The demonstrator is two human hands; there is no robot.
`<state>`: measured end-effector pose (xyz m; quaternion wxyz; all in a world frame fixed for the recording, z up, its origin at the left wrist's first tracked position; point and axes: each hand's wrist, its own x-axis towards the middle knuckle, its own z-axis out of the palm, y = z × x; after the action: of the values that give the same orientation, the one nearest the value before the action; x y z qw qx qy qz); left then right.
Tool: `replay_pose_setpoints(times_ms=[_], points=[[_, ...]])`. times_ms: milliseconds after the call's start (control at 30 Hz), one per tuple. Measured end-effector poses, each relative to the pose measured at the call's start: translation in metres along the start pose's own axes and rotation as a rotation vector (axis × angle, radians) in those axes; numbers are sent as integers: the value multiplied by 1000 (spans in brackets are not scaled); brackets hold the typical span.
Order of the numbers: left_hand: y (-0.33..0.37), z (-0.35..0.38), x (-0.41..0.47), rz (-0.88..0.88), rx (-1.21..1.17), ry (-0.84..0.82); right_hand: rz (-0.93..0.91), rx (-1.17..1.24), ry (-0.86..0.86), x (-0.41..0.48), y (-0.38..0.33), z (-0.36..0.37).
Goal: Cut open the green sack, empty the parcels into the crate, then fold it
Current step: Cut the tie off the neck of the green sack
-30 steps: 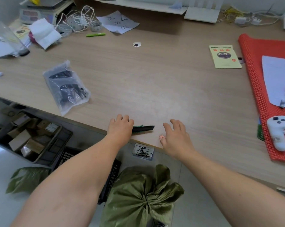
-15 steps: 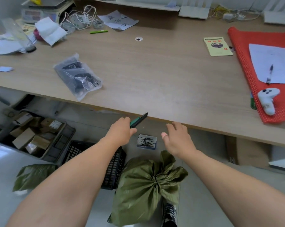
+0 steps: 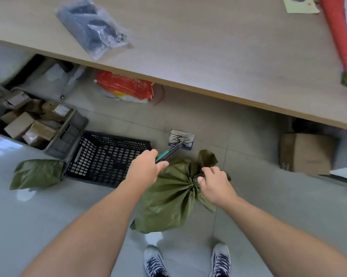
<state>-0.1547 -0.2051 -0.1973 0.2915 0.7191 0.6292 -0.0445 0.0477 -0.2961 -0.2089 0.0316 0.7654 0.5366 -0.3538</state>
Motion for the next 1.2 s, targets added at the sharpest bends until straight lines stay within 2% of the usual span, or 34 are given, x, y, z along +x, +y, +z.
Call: replay_pose_setpoints(times_ms=[233, 333, 533, 667, 867, 1067, 1200], points=[[-10, 115, 17, -62, -108, 12, 47, 139, -70, 64, 58, 77], [-15, 162, 32, -69, -65, 13, 34, 168, -67, 92, 82, 115], [-38, 239, 63, 88, -15, -3, 37, 183, -46, 138, 122, 181], [-59, 282, 78, 115, -7, 2, 10, 216, -9, 166, 142, 217], [-79, 323, 100, 145, 46, 26, 18, 334, 114, 196, 157, 259], [-88, 335, 109, 136, -8, 118, -75, 405, 236, 207, 166, 278], [-89, 342, 107, 204, 157, 82, -117, 510, 331, 212, 176, 285]])
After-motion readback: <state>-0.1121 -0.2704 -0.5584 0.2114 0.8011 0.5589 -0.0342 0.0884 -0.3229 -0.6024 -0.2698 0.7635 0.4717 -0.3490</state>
